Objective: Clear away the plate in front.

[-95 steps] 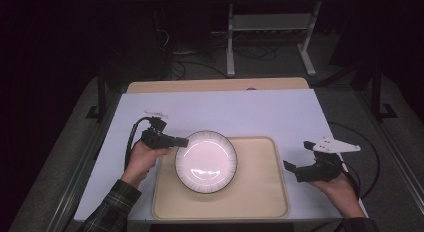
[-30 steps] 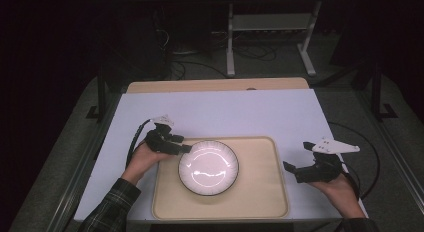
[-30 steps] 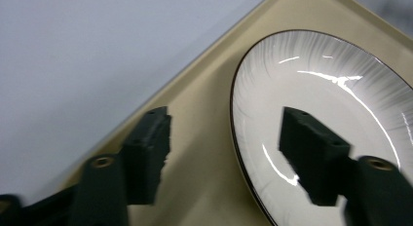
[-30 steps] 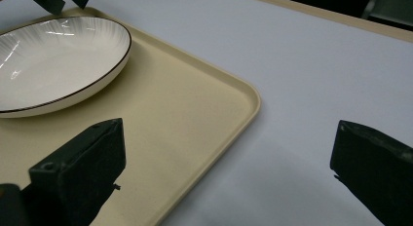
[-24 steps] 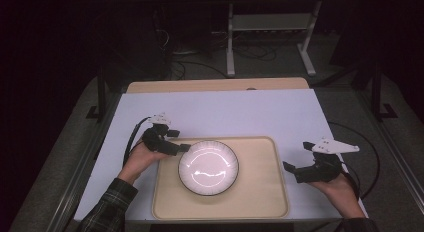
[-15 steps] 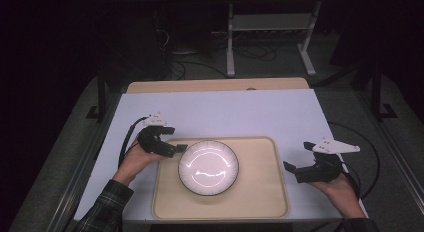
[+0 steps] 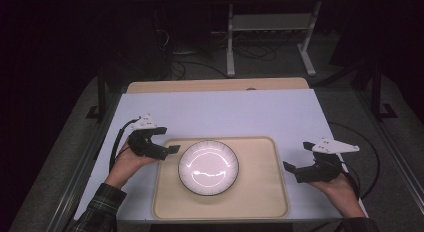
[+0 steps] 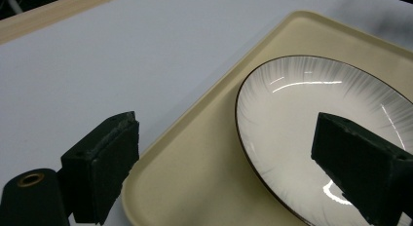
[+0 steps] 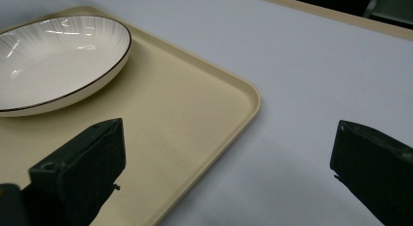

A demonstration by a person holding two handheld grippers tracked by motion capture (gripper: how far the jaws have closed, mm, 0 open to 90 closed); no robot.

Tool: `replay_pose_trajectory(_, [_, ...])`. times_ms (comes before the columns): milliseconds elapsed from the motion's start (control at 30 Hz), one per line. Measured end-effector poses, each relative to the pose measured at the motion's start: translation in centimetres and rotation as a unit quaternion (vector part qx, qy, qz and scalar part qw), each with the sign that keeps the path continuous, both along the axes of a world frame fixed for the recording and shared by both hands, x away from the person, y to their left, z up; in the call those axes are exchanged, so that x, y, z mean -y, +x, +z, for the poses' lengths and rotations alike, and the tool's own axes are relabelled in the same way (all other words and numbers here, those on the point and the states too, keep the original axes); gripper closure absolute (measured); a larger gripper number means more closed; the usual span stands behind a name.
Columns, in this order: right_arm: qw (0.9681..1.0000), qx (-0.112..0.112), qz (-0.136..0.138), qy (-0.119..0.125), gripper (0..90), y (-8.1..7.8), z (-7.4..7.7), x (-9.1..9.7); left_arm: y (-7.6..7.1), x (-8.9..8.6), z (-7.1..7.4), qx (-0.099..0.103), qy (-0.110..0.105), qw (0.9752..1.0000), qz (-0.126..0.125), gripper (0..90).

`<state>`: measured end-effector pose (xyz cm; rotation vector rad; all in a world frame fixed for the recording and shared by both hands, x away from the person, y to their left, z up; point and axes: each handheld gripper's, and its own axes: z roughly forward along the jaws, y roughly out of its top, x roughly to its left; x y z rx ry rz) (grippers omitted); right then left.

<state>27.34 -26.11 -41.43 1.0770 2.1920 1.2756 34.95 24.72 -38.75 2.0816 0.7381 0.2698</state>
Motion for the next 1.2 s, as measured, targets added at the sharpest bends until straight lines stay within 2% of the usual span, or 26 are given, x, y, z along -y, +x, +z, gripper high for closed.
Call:
replay_pose_trajectory(433, [1.0, -0.001, 0.0, 0.002, 0.0, -0.1, 0.0, 0.1, -1.6, -1.9, 0.2, 0.014, 0.0, 0.9996, 0.025, 9.5])
replay_pose_trajectory(1000, [1.0, -0.002, -0.003, 0.0, 0.0, -0.5, -0.1, 0.3, -3.8, -3.4, -0.2, 0.035, 0.023, 0.9984, 0.039, 9.5])
replay_pose_trajectory(1200, [1.0, -0.003, -0.003, 0.0, 0.0, -0.6, -0.2, 0.4, -4.6, -3.9, -0.4, 0.042, 0.023, 0.9979, 0.043, 9.5])
